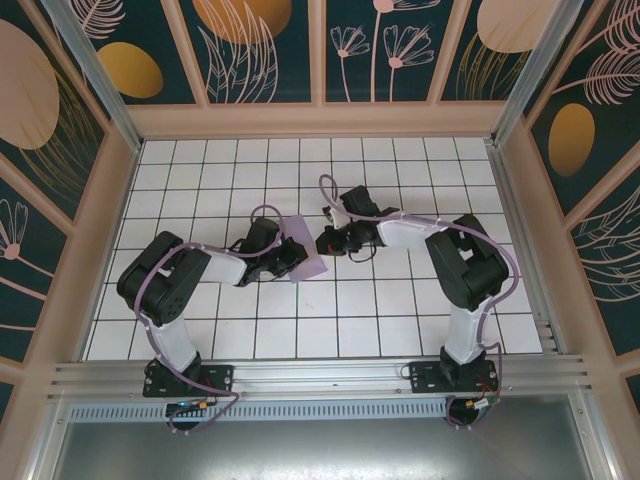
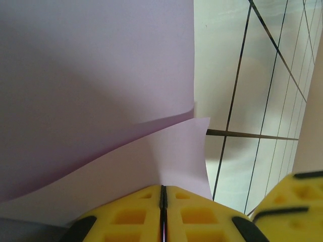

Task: Fold a paper plane with a square sheet of paper (pick it up from the middle)
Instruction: Fold the triangle a second time at the center of the table.

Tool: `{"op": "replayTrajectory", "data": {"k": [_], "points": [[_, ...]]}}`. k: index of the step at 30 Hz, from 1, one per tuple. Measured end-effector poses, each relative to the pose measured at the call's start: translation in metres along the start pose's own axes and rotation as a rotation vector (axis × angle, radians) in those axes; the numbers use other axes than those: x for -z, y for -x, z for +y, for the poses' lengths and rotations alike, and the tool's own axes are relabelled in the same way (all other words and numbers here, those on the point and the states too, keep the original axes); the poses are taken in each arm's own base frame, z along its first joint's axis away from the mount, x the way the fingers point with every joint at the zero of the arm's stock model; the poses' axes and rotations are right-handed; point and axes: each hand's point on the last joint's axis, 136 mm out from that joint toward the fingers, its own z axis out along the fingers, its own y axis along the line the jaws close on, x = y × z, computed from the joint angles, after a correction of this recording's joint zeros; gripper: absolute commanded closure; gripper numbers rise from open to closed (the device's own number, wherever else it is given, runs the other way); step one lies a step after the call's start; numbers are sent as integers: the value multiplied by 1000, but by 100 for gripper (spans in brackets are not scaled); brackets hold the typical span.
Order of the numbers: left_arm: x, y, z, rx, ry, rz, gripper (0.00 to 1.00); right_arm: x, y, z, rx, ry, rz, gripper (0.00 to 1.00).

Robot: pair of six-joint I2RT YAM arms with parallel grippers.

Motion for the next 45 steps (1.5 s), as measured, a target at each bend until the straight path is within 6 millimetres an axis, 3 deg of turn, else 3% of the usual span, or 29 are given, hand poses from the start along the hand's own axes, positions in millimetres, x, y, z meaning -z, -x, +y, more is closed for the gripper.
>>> {"op": "replayTrajectory", "data": {"k": [6,17,31,45], "points": [[3,-3,2,-52,14,9,88,-8,-14,10,8,10,40,100],[3,-3,3,-52,9,7,89,-12,-33,-3,-19,-22,85,100],[4,-1,4,-23,13,-10,88,-17,-37,-20,-15,-85,96,100],[4,-1,4,-14,14,-11,88,-19,-39,-23,-4,-97,109,100]]}}
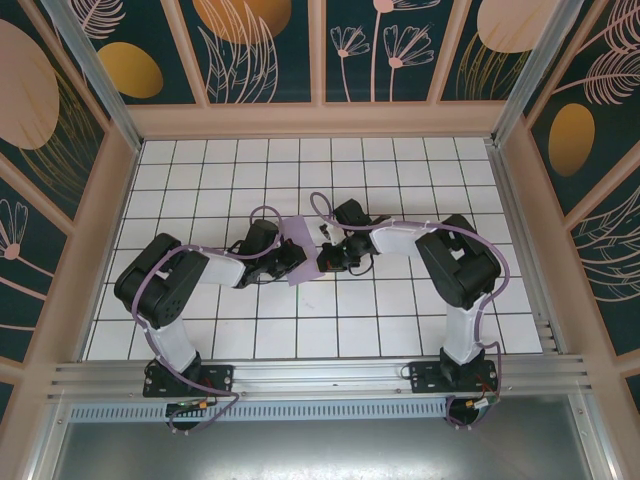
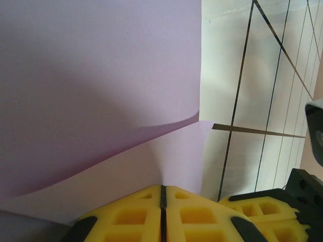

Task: Fold a paper plane with a square sheet of paper (pick it up from the middle)
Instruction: Fold the triangle a second time at the center of the table.

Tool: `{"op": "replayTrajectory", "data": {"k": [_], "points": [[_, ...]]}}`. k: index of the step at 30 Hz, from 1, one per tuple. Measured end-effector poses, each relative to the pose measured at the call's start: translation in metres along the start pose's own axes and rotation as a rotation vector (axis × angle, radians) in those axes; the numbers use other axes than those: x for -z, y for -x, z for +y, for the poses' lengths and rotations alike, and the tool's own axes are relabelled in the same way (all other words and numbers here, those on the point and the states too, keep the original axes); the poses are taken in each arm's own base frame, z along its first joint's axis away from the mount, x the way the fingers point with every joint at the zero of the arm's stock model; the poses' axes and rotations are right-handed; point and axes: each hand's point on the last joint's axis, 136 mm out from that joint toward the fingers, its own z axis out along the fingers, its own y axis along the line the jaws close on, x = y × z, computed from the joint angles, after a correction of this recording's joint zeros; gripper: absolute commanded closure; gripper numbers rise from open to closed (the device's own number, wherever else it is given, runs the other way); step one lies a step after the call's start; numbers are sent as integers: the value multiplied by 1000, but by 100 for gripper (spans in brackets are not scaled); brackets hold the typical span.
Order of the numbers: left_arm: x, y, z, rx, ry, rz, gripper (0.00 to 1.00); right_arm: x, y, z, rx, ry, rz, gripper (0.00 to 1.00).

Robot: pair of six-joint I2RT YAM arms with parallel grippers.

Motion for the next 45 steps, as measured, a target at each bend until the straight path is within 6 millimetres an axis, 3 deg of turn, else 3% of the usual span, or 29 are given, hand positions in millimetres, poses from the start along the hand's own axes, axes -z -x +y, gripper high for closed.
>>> {"op": "replayTrajectory", "data": {"k": [7,13,18,27,41,45], "points": [[4,1,-4,-16,-6,-3,84,0,0,-1,0,-2,0,100],[15,4,-25,-49,-60,-26,84,0,-1,-1,-1,-3,0,100],[11,-8,-32,-72,-69,-1,84,0,0,-1,0,-3,-1,100],[-6,-18,-20,-69,-28,32,85,0,-1,-2,-2,-10,-1,100],[-7,-12,-7,-60,39,-11,88,-1,-1,-4,-2,-15,-2,100],[-2,-2,-1,-37,58,-31,88,-1,-2,-4,-1,-13,-3,100]]}}
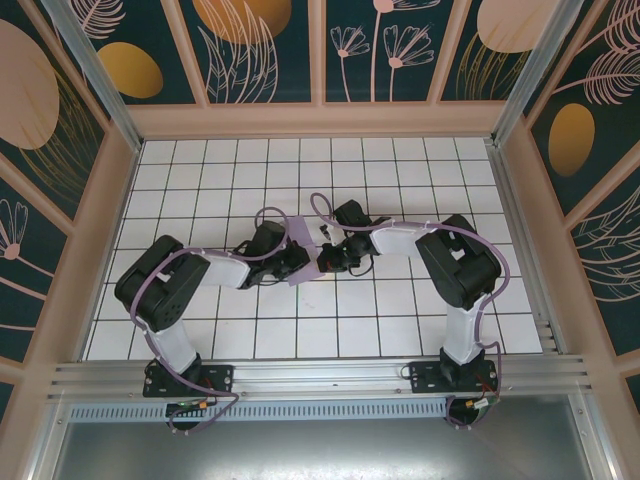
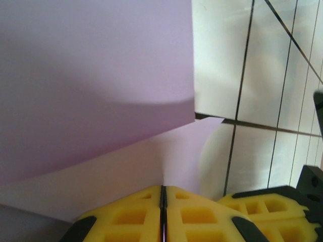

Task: Fold a paper plane with a square sheet of paper (pick it up from the middle)
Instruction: Fold the triangle a second time at the center of the table.

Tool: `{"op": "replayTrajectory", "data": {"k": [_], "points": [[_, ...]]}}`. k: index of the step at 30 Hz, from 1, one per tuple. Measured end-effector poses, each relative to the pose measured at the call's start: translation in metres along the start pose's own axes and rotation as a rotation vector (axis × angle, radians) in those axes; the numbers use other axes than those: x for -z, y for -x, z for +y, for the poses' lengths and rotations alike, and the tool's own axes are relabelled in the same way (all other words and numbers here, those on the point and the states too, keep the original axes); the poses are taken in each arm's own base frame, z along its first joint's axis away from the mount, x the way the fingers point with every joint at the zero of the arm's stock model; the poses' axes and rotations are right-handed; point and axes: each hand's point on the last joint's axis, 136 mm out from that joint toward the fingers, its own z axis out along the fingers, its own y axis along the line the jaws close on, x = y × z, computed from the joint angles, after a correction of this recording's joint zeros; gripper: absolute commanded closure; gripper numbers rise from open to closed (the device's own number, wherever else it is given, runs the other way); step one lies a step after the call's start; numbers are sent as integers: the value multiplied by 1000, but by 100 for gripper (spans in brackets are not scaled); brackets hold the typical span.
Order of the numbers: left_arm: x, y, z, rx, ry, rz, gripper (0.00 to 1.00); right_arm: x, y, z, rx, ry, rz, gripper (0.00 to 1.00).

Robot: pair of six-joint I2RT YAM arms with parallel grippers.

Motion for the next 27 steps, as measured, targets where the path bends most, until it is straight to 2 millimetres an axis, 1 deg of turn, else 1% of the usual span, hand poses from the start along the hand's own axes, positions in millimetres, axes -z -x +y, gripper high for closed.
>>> {"op": "replayTrajectory", "data": {"k": [5,15,27], "points": [[4,12,8,27,11,-16,88,0,0,0,0,0,0,100],[6,17,12,34,19,-25,88,0,0,-1,-2,0,-2,100],[22,46,35,61,84,-110,88,1,-1,-1,-2,37,-17,100]]}}
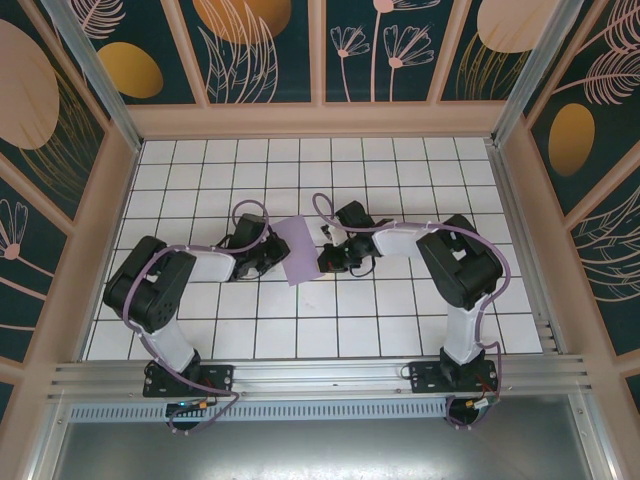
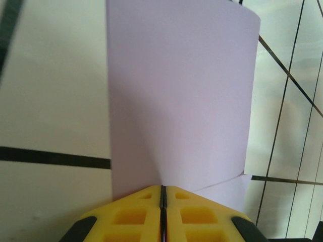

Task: Fold a paper plane with a square sheet of paper (pick it up from the middle)
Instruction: Fold the triangle a second time at the center of the table.

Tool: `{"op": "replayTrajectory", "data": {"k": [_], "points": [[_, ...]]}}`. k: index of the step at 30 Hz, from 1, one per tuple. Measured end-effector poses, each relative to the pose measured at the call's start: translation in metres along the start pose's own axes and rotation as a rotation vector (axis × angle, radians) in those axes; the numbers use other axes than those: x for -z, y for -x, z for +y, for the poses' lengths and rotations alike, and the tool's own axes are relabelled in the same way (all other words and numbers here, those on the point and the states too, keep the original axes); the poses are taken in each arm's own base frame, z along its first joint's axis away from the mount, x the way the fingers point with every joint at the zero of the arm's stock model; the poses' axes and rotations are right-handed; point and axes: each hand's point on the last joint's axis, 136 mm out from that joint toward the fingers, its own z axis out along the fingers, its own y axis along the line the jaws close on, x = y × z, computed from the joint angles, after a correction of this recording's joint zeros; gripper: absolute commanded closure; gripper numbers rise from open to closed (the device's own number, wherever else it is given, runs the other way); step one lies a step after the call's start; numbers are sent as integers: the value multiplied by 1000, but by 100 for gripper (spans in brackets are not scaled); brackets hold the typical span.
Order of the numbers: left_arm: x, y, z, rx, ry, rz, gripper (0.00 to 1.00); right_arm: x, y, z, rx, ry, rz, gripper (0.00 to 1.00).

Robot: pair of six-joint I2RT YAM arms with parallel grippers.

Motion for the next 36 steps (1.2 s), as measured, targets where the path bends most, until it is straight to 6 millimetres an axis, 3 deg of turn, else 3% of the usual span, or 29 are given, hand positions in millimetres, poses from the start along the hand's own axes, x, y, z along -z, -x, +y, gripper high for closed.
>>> {"op": "replayTrajectory", "data": {"k": [6,13,16,22,36], "points": [[17,26,12,-6,54,-79,86,2,-4,1,-65,29,-19,100],[42,33,-23,-59,-45,-115,82,0,-23,14,-190,43,7,100],[42,19,-36,-91,-81,-87,83,-3,-26,22,-212,53,25,100],[30,-24,-46,-146,-113,18,86,2,-3,36,-206,77,-12,100],[10,-38,-33,-120,-111,86,90,-2,8,36,-209,63,-20,100]]}}
